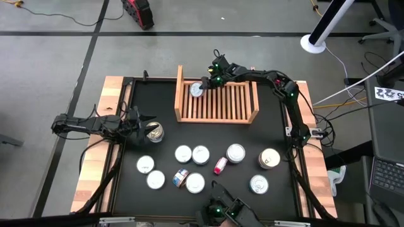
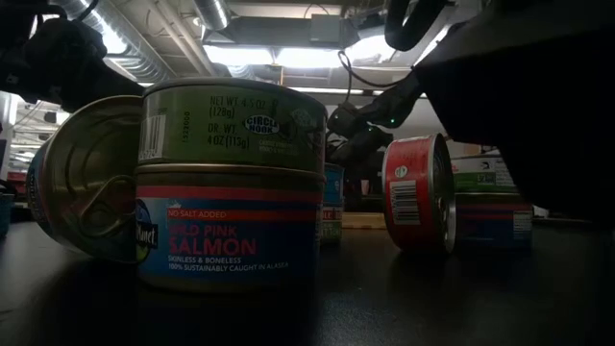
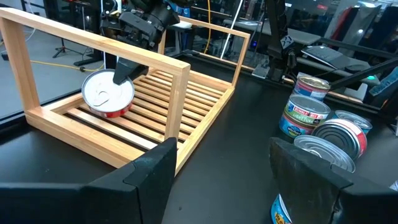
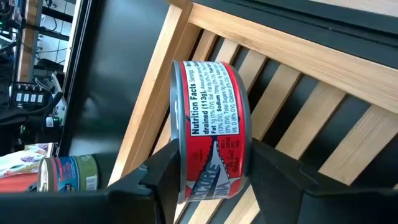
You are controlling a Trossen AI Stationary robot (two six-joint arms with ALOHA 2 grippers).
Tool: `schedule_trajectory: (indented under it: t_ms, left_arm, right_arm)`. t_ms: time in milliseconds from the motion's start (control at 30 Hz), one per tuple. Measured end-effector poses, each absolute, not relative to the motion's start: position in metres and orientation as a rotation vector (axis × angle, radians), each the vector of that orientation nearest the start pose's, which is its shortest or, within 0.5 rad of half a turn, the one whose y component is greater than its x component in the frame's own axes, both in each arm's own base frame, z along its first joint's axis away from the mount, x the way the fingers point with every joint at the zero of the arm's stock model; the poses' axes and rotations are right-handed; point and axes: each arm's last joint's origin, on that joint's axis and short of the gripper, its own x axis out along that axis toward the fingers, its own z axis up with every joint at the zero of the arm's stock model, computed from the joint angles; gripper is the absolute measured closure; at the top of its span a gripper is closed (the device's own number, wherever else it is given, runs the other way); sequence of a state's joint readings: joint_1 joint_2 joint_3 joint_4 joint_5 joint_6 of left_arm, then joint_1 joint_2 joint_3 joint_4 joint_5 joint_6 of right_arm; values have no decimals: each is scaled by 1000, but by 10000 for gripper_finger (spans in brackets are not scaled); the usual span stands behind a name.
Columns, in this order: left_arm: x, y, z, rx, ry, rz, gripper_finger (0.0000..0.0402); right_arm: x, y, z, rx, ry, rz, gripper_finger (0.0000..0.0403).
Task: Stack canned seafood by type on shelf
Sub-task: Put the red tuna can on the shelf
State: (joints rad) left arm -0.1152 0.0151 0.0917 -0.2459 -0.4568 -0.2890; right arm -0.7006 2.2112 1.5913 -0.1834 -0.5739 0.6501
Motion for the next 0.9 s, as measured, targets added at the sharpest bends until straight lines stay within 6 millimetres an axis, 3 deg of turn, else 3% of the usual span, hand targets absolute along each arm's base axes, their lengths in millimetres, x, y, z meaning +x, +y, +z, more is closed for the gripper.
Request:
schedule_trajectory:
  t_ms: [167, 533, 733, 900]
  left_arm:
    - [89, 3, 170, -238, 113, 362, 153]
    - [89, 3, 170, -239, 112, 362, 153]
    - [89, 3, 170, -240, 112, 362, 153]
    - [89, 3, 170, -241, 112, 362, 153]
  right_arm:
    - [373, -295, 154, 1097, 606, -372, 211]
    - [370, -299, 154, 1068, 609, -405, 114]
    - [364, -307, 156, 1079, 585, -379, 105]
    - [356, -313, 158, 1145, 578, -231, 113]
